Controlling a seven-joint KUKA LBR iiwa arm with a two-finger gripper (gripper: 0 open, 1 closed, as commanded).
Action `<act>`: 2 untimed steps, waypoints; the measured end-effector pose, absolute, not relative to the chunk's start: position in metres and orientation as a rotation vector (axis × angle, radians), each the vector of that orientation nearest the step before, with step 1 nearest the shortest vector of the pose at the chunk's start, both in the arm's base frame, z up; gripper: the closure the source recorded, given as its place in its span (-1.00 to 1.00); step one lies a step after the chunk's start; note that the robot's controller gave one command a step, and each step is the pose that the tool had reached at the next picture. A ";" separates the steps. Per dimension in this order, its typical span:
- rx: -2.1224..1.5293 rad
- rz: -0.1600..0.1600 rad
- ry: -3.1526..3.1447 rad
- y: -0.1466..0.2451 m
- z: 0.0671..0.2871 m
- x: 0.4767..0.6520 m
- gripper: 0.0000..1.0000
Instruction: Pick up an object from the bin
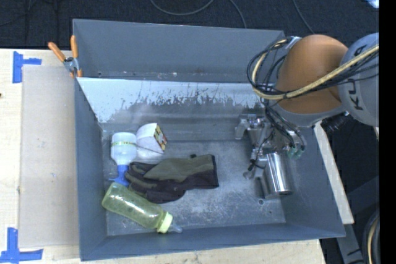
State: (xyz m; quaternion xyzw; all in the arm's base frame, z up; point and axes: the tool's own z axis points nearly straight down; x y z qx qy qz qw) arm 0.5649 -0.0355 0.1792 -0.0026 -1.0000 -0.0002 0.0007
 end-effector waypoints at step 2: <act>0.158 -0.005 -3.137 0.036 0.082 0.559 -1.00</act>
Offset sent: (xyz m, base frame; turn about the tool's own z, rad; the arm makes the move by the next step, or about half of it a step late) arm -0.0169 0.0745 -0.1092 -0.1178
